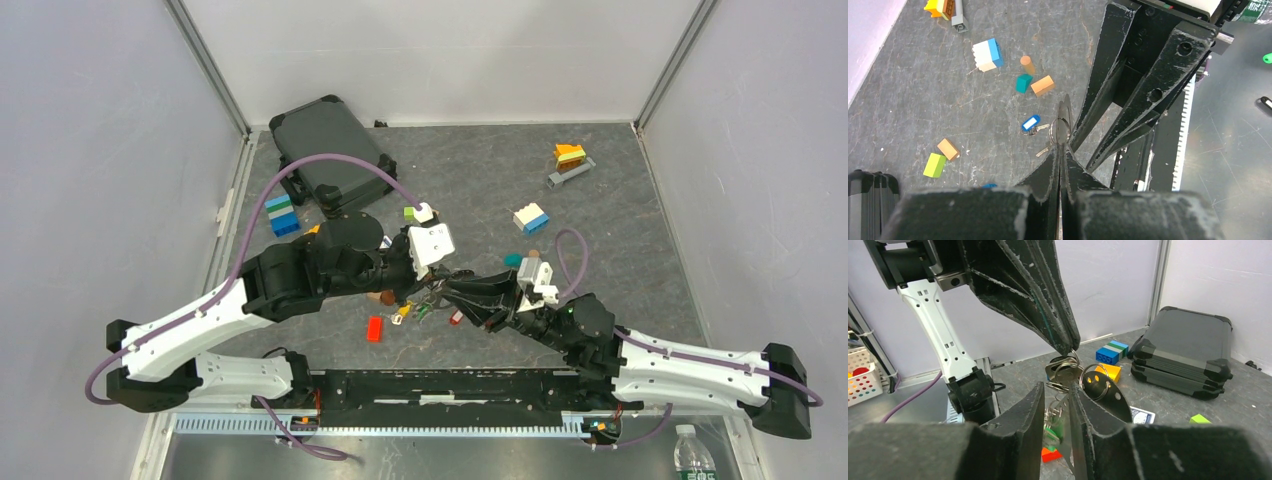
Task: Remove the keys from the keyring
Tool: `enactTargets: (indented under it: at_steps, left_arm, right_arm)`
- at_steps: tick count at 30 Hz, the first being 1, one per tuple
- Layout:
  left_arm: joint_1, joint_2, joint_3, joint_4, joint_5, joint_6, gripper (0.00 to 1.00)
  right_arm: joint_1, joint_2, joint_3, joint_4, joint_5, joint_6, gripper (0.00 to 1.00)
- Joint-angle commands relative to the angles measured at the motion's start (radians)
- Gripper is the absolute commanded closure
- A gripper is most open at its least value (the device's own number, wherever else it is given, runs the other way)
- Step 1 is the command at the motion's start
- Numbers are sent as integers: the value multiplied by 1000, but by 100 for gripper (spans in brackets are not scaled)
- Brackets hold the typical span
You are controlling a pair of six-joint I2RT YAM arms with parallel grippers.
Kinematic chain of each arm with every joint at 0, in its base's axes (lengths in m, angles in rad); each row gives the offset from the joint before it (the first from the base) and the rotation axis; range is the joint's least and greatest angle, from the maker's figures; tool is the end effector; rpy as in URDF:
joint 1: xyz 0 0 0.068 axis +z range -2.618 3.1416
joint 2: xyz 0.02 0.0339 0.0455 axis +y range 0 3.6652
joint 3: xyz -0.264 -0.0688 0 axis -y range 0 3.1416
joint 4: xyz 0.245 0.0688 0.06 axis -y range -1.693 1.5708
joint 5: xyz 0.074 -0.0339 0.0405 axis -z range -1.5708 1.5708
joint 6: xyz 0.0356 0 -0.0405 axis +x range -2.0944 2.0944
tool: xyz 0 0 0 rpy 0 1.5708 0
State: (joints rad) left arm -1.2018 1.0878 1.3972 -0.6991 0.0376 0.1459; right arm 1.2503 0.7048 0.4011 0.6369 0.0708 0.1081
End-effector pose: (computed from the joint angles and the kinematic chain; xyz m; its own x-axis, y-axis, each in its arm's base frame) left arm 0.0759 -0.1999 0.4374 0.0018 0.3983 -0.9173 0.9545 0.2730 0.1204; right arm 0.0572 0.1645 0.3043 0.0026 0.3493 -0.9370 -0.9314 0.3420 0.1250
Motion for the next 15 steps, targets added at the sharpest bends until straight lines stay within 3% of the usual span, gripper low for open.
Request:
enactTargets:
  at_steps: [1, 15]
  left_arm:
    - [-3, -2, -1, 81, 28, -42, 98]
    - [-2, 0, -7, 91, 35, -52, 98]
  right_arm:
    - [5, 14, 12, 31, 61, 19, 72]
    - [6, 39, 25, 9, 118, 42, 62]
